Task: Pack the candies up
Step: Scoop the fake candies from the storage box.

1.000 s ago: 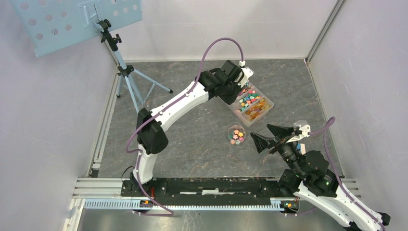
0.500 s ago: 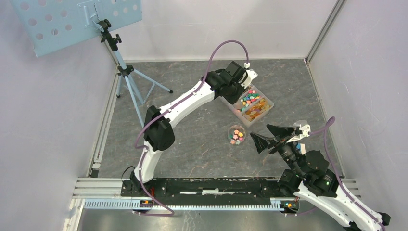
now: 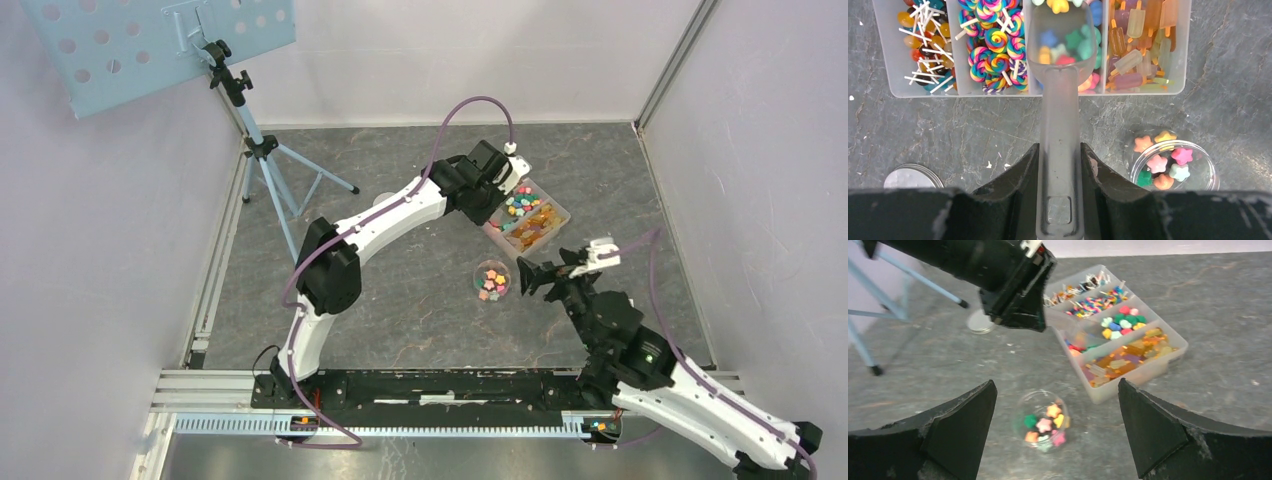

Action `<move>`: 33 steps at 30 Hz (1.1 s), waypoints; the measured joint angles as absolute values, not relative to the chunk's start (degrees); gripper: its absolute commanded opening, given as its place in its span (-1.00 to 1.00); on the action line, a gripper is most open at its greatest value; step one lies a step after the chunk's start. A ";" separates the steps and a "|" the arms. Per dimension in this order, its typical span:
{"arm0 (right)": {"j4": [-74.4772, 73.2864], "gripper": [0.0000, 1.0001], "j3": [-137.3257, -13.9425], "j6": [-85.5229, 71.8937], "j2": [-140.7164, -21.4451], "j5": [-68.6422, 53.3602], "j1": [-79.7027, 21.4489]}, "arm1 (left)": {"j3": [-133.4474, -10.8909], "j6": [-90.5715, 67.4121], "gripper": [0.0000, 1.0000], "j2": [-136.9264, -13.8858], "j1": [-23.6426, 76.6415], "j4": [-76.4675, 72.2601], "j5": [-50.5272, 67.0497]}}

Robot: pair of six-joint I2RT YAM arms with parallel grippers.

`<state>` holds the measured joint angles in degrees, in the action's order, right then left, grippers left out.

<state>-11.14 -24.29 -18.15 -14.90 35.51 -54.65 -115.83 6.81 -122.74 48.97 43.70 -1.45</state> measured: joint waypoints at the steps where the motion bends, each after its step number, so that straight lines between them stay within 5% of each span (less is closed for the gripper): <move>1: -10.17 0.89 -24.29 -17.08 -17.43 37.34 -54.63 | -114.80 6.81 -0.95 -122.41 48.95 43.57 -1.48; 8: -4.12 0.56 -24.53 -10.41 -32.21 42.02 -50.50 | -110.65 6.81 -0.95 -120.57 48.47 39.55 -1.41; 14: 0.91 0.28 -25.34 -9.82 -37.98 29.58 -27.64 | -109.95 6.81 -0.95 -120.25 48.16 38.76 -1.02; 21: 8.51 -0.41 -31.73 -12.34 -57.60 4.84 -1.37 | -109.36 6.81 -0.95 -120.03 48.07 38.11 -0.91; 33: 11.14 -0.48 -51.68 -15.79 -92.60 -12.97 8.69 | -109.10 6.81 -0.95 -119.98 47.97 37.21 -0.84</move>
